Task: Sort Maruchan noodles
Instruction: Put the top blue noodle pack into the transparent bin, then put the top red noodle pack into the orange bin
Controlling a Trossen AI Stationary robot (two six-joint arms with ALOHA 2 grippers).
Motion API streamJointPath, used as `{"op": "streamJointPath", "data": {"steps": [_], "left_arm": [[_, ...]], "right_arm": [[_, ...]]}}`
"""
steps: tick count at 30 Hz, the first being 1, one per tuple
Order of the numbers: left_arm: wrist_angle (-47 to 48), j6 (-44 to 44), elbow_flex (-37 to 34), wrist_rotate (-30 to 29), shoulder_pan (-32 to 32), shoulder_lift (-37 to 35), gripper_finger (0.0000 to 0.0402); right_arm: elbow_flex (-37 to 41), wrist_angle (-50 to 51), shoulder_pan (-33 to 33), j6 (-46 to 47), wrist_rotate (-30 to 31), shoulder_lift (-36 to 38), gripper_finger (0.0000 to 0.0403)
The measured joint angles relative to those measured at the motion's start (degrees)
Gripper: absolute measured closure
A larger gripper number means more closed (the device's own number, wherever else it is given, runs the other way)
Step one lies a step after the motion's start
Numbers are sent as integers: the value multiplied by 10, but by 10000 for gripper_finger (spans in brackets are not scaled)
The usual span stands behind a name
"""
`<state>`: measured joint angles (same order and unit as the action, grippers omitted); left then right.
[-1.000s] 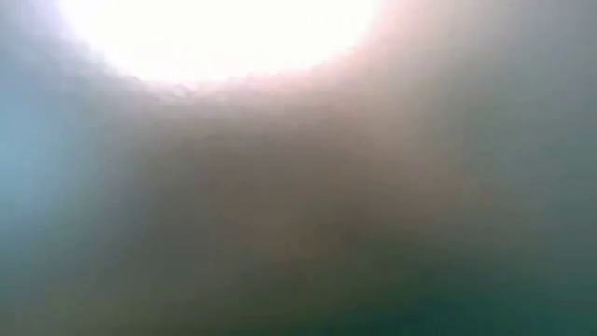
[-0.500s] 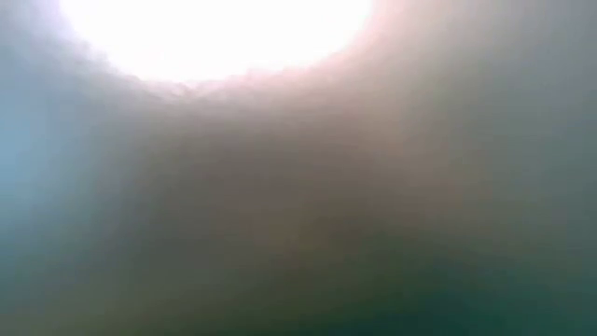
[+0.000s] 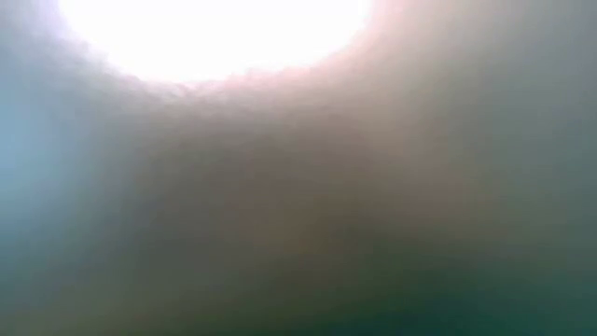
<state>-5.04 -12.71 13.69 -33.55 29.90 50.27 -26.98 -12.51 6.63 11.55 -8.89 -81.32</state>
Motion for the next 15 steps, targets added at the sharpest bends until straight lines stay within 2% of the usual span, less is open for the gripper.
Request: {"op": "streamJointPath", "data": {"steps": [5,8,10,12,15], "left_arm": [[15,-5,0,4,31,-6,290],[21,2,0,30,34,-15,253],[17,36,0,31,33,-24,224],[14,75,0,15,35,-35,196],[21,112,4,-51,36,-52,166]], "right_arm": [[0,0,0,0,0,0,271],[0,0,0,0,0,0,271],[0,0,0,0,0,0,271],[0,0,0,0,0,0,271],[0,0,0,0,0,0,271]]}}
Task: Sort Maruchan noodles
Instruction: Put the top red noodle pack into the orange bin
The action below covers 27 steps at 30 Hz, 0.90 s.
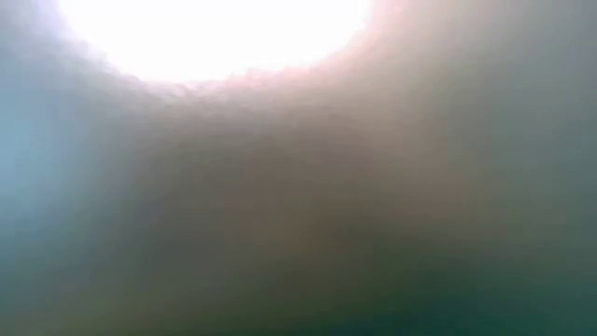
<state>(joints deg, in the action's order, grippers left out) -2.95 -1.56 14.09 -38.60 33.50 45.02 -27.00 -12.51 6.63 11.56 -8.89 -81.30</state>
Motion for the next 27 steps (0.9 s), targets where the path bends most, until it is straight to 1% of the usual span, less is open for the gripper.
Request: {"op": "streamJointPath", "data": {"steps": [4,5,7,9,15,17,19,21,27], "left_arm": [[13,10,1,-79,0,-6,151],[12,12,1,-88,0,-6,151],[9,10,1,-81,0,-7,150],[8,-7,1,-29,0,-13,150],[-8,-139,1,236,-1,-15,150],[-34,-163,1,302,-2,-14,150],[-73,-178,1,355,-8,-11,150],[-103,-202,1,382,-19,-11,150],[-115,-249,1,385,-74,-8,150]], "right_arm": [[0,0,0,0,0,0,271],[0,0,0,0,0,0,271],[0,0,0,0,0,0,271],[0,0,0,0,0,0,271],[0,0,0,0,0,0,271],[0,0,0,0,0,0,271],[0,0,0,0,0,0,271],[0,0,0,0,0,0,271],[0,0,0,0,0,0,271]]}}
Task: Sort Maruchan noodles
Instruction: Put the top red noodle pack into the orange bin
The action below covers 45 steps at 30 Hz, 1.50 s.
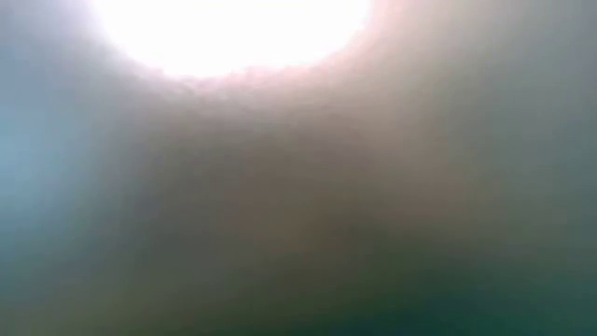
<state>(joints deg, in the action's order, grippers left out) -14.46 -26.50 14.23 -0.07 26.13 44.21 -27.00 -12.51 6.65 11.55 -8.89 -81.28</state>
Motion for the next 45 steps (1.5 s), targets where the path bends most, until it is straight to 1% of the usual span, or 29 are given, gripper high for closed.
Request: {"op": "streamJointPath", "data": {"steps": [6,13,16,23,33,38,43,45], "left_arm": [[-40,-16,0,-37,-64,13,150],[-112,-23,0,-39,-104,45,150],[-131,-35,0,-39,-109,58,150],[-137,-53,0,-39,-112,81,150],[-142,-64,0,-39,-112,110,150],[-164,-76,0,-39,-112,128,150],[-197,-76,0,-39,-112,151,150],[-216,-77,0,-39,-111,164,150]], "right_arm": [[0,0,0,0,0,0,271],[0,0,0,0,0,0,271],[0,0,0,0,0,0,271],[0,-2,0,-1,0,0,271],[0,-28,0,5,0,0,271],[0,-57,0,5,0,0,271],[0,-96,1,56,1,0,271],[-8,-99,11,58,1,2,271]]}}
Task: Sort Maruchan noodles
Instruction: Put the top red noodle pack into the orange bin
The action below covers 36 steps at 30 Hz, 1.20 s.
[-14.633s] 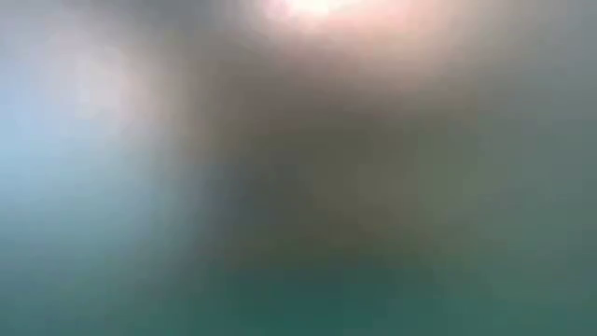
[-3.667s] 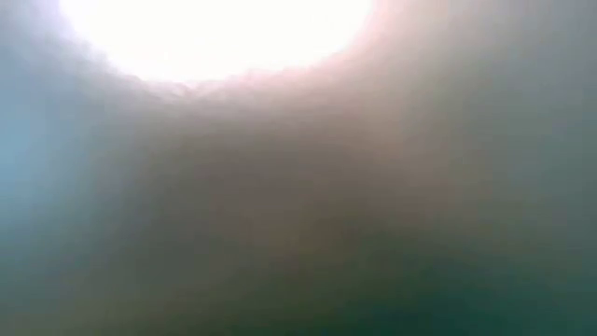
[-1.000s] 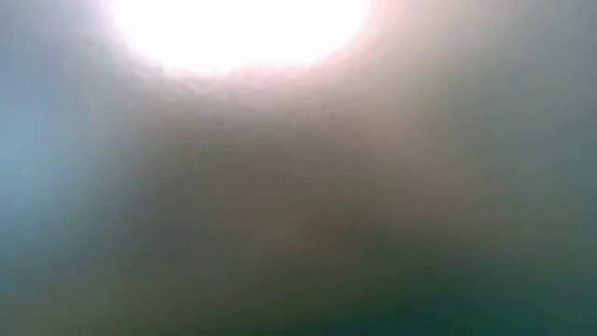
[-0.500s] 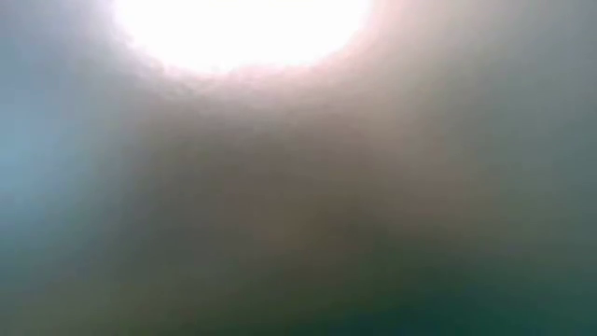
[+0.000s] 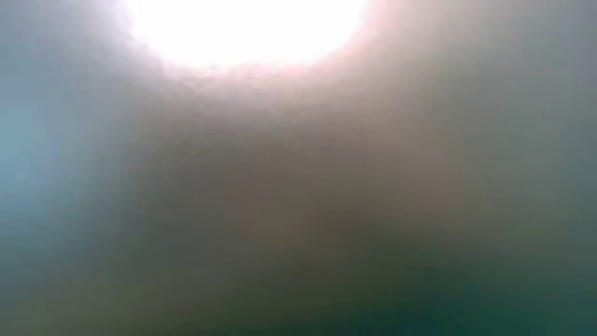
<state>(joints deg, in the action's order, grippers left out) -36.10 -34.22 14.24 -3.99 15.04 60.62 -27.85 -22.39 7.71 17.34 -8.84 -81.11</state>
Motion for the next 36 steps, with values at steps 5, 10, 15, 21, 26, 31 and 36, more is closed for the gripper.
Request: {"op": "streamJointPath", "data": {"steps": [5,10,15,21,26,31,36], "left_arm": [[-25,21,16,0,6,25,150],[44,73,76,0,27,53,150],[179,155,171,0,68,112,150],[228,232,261,0,129,214,150],[233,244,311,0,175,302,150],[186,237,323,-11,198,369,158],[190,234,327,-27,204,399,170]], "right_arm": [[-52,7,44,-56,4,3,271],[-107,73,95,-108,5,3,271],[-128,105,122,-145,5,3,271],[-127,111,135,-169,18,3,271],[-127,140,137,-170,27,3,271],[-127,183,137,-175,27,3,271],[-127,211,137,-185,27,3,271]]}}
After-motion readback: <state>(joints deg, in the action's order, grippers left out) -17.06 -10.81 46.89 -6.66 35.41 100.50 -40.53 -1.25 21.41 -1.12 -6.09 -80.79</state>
